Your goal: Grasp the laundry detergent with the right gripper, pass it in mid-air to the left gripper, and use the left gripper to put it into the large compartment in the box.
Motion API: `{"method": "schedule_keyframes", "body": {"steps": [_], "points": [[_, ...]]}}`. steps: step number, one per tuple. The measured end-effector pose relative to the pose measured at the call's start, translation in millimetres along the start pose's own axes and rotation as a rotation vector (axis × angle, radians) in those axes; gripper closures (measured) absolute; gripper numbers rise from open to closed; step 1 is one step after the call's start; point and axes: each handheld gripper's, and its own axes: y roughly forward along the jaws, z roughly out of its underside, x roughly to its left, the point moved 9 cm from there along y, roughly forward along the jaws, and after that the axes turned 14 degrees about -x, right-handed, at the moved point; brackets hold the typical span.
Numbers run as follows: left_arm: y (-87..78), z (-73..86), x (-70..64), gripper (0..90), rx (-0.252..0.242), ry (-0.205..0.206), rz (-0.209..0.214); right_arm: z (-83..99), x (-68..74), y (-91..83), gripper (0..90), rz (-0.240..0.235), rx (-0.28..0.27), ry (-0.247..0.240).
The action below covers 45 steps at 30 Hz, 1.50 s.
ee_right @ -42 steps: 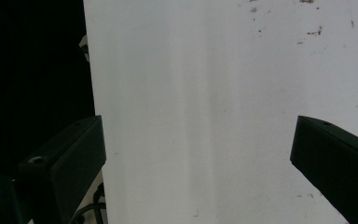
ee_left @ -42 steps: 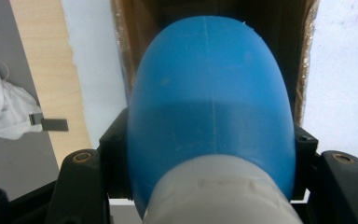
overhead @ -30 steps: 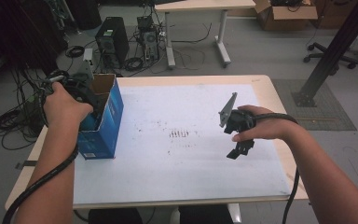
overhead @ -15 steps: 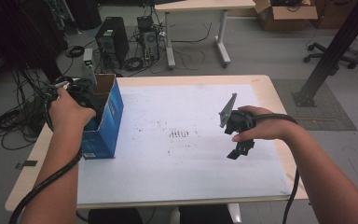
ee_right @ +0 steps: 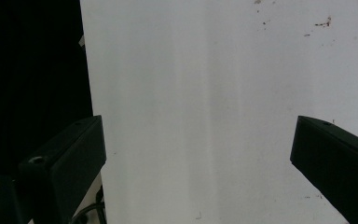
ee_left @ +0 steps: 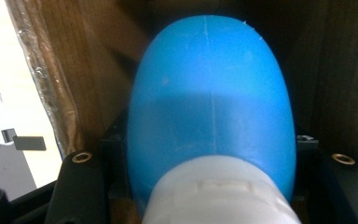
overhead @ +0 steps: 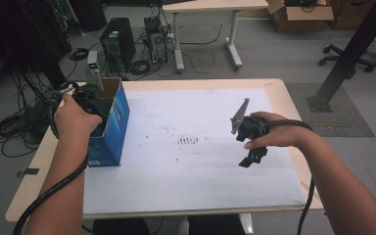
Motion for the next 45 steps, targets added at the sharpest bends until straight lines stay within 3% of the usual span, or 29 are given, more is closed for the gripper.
{"method": "schedule_keyframes", "body": {"steps": [16,38,45], "points": [[0.5,0.5,3.1,37.6,-0.006,-0.032,0.005,1.3,-0.3,-2.9,3.3,0.020,-0.012,0.013],[-9.0,1.1,0.7,31.2,-0.013,-0.020,0.021,1.2,1.7,-5.0,3.3,0.025,-0.023,0.008],[-20.8,0.6,-0.1,27.4,-0.028,-0.008,0.033,0.8,2.2,-7.0,3.4,0.024,-0.032,0.012]]}}
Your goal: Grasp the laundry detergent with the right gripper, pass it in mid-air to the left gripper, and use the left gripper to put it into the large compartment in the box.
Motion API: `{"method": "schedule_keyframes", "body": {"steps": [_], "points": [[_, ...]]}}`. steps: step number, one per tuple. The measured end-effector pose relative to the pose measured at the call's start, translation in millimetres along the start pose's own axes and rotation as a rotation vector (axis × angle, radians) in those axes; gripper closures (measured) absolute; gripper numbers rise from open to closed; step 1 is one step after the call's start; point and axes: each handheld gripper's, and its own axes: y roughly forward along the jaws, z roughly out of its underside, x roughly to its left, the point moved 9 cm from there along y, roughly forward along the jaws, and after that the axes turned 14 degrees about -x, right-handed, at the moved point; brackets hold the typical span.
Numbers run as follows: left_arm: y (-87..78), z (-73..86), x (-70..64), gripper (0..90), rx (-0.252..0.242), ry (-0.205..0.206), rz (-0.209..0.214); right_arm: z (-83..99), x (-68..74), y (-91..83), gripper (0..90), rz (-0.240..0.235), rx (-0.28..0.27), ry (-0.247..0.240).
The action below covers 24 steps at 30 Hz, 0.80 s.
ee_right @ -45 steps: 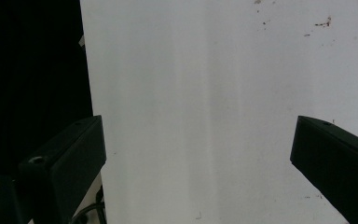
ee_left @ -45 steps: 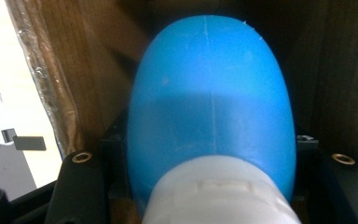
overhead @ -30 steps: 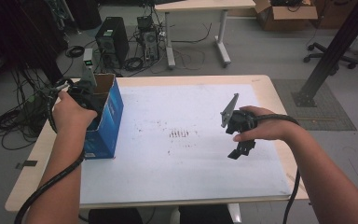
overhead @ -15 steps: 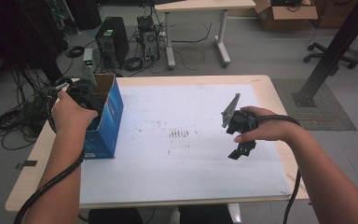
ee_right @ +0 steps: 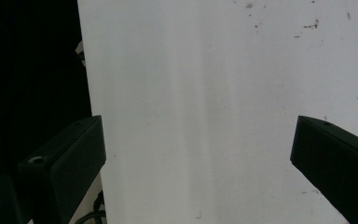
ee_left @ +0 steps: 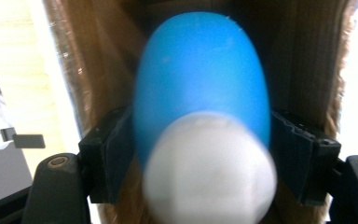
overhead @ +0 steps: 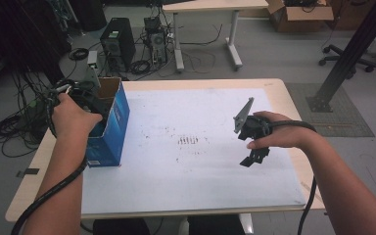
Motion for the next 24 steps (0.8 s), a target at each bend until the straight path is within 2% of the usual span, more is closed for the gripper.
{"method": "schedule_keyframes", "body": {"steps": [13,16,24], "points": [[-11.2,2.8,2.0,23.1,0.002,0.000,-0.012,-3.4,-0.3,-1.0,3.3,0.002,-0.007,-0.009],[-14.4,2.7,1.2,19.5,0.001,0.000,-0.012,-4.1,0.4,-1.9,3.3,0.001,-0.005,-0.012],[-25.0,1.1,-4.3,13.2,-0.011,0.031,-0.013,-3.8,1.5,-3.0,3.3,-0.002,-0.001,-0.012]]}}
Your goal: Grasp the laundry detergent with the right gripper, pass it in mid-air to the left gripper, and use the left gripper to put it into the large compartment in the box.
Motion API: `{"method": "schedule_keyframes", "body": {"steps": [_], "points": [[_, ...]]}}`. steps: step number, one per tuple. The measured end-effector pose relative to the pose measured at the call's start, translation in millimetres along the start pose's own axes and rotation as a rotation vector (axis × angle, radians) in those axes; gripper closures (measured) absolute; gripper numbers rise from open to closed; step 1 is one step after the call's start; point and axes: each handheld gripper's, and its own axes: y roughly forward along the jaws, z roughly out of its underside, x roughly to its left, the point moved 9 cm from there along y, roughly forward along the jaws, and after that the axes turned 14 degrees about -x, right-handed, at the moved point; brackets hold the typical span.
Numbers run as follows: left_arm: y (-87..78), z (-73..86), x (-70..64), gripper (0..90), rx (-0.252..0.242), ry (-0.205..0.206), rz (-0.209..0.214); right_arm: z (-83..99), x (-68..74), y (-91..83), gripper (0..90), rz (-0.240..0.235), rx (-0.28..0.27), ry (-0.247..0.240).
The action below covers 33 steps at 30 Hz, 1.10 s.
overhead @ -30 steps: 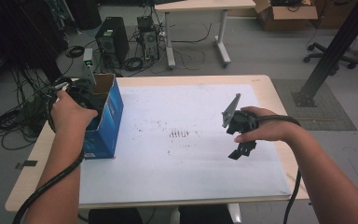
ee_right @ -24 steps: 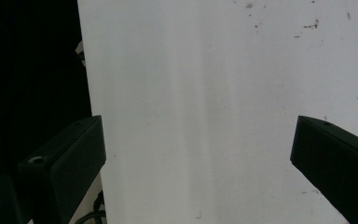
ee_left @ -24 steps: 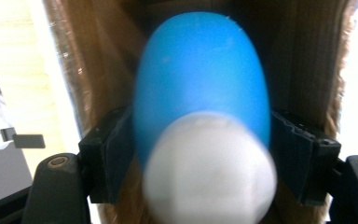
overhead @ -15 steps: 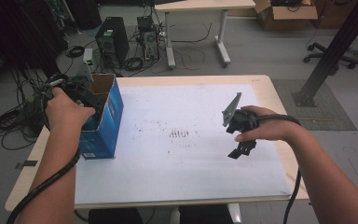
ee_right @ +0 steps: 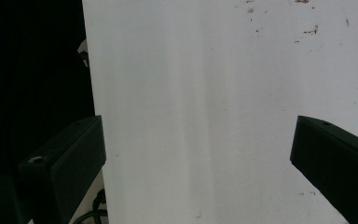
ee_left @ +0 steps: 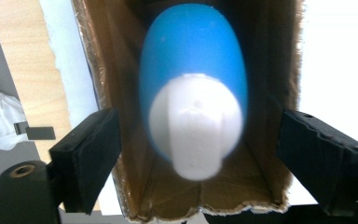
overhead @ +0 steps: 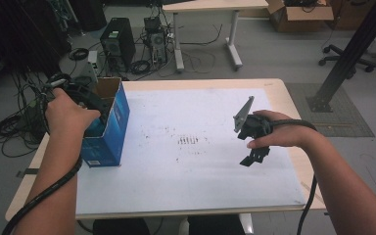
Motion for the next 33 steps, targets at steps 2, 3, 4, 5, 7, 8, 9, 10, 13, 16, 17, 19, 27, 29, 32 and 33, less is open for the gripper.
{"method": "schedule_keyframes", "body": {"steps": [2,3,4,5,7,8,9,10,13,16,17,19,27,29,32,33], "points": [[-3.4,-1.4,-1.1,12.3,-0.008,0.008,-0.004,-0.2,0.2,-0.1,3.3,-0.001,0.000,-0.001],[-5.3,-1.9,-1.9,12.2,-0.010,0.014,-0.004,-0.4,0.3,-0.2,3.3,-0.002,0.000,-0.001],[-7.3,-2.0,-2.5,11.9,-0.007,0.019,-0.003,-0.8,0.0,-0.4,3.3,-0.001,-0.002,-0.005],[-9.3,-2.3,-3.1,10.9,-0.006,0.026,-0.005,-1.1,0.6,-0.8,3.3,0.000,-0.002,0.001],[-13.4,-2.8,-5.1,8.8,-0.004,0.040,-0.004,-1.9,-0.2,-1.6,3.3,0.000,-0.007,-0.009],[-18.2,-4.1,-8.4,8.8,-0.013,0.052,0.001,-2.1,-0.2,-1.9,3.3,0.001,-0.008,-0.009],[-20.6,-4.8,-10.0,8.8,-0.016,0.058,0.000,-2.4,-0.3,-2.2,3.3,0.001,-0.010,-0.010],[-20.6,-4.8,-10.0,8.2,-0.016,0.058,0.000,-2.4,-0.3,-2.2,3.3,0.001,-0.010,-0.010],[-28.2,-6.5,-15.2,7.1,-0.020,0.090,0.004,-3.0,-0.5,-3.0,3.3,0.003,-0.013,-0.010],[-35.5,-8.3,-22.1,2.9,-0.028,0.122,0.011,-3.1,-0.4,-3.6,3.4,0.003,-0.014,-0.011],[-38.1,-9.4,-24.4,2.5,-0.036,0.128,0.013,-3.1,-0.4,-3.8,3.2,0.004,-0.012,-0.010],[-45.3,-11.5,-30.2,1.4,-0.049,0.154,0.011,-3.0,0.6,-4.4,3.2,0.003,-0.011,-0.006],[-56.7,-14.4,-47.8,0.2,-0.043,0.236,0.034,-3.6,1.0,-5.5,3.3,0.003,-0.017,-0.014],[-60.3,-15.2,-56.2,0.2,-0.037,0.280,0.054,-4.4,0.8,-7.5,3.3,0.006,-0.021,-0.015],[-67.3,-18.0,-71.7,0.2,-0.048,0.353,0.081,-4.9,-0.5,-11.1,3.3,0.013,-0.020,-0.011],[-69.4,-18.8,-77.6,0.2,-0.050,0.381,0.092,-5.4,-1.2,-13.4,3.3,0.017,-0.017,-0.009]]}}
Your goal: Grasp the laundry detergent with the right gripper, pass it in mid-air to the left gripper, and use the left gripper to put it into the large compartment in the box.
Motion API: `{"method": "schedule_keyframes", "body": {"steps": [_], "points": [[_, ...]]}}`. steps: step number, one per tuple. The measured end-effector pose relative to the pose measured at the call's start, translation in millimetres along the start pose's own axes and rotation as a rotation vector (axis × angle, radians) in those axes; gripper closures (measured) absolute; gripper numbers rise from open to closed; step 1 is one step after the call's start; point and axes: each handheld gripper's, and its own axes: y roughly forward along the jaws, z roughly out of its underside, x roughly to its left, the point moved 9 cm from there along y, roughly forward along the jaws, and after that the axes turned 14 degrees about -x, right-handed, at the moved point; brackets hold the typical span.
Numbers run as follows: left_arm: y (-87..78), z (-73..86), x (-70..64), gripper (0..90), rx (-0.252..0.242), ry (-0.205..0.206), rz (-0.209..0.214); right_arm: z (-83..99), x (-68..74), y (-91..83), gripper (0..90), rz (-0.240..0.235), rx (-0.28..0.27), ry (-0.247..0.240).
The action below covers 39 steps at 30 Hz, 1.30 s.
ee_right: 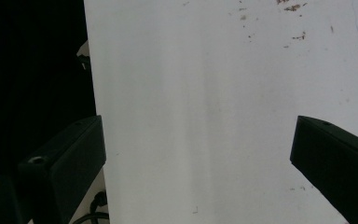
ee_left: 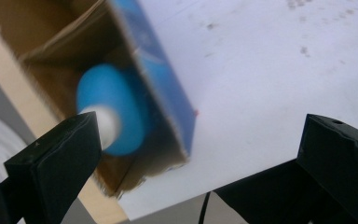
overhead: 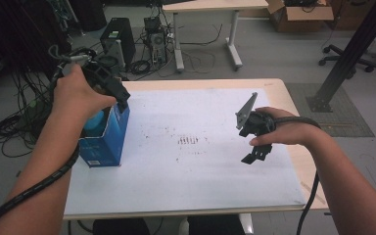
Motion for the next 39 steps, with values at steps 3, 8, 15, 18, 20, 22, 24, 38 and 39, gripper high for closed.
{"method": "schedule_keyframes", "body": {"steps": [3,8,15,18,20,22,24,38,39], "points": [[-3.7,-10.5,-16.4,0.2,-0.015,0.104,0.031,-1.0,-0.8,-2.5,3.2,0.005,0.003,0.002],[-7.6,-23.1,-42.7,0.2,-0.034,0.297,0.096,-3.4,-2.3,-6.3,3.2,0.010,0.008,0.004],[-7.0,-23.9,-77.4,0.2,-0.022,0.517,0.253,-4.2,-4.2,-7.2,3.3,0.005,0.018,-0.008],[-2.2,-22.5,-90.6,0.2,-0.034,0.589,0.304,-3.8,-4.1,-7.7,3.3,0.004,0.035,-0.015],[0.2,-21.7,-92.4,0.2,-0.026,0.593,0.308,-3.8,-4.2,-7.0,3.3,0.005,0.039,-0.021],[5.5,-19.3,-95.6,0.2,-0.011,0.626,0.315,-4.4,-4.1,-6.0,3.4,-0.001,0.043,-0.030],[10.7,-16.5,-99.1,0.2,0.004,0.661,0.318,-5.0,-3.6,-5.4,3.3,-0.005,0.045,-0.035],[28.7,8.4,-125.8,0.2,0.037,0.916,0.445,-3.5,-8.0,-1.0,3.5,-0.005,0.120,-0.065],[29.4,9.4,-127.2,0.2,0.035,0.924,0.447,-3.4,-8.7,-0.3,3.4,-0.006,0.131,-0.068]]}}
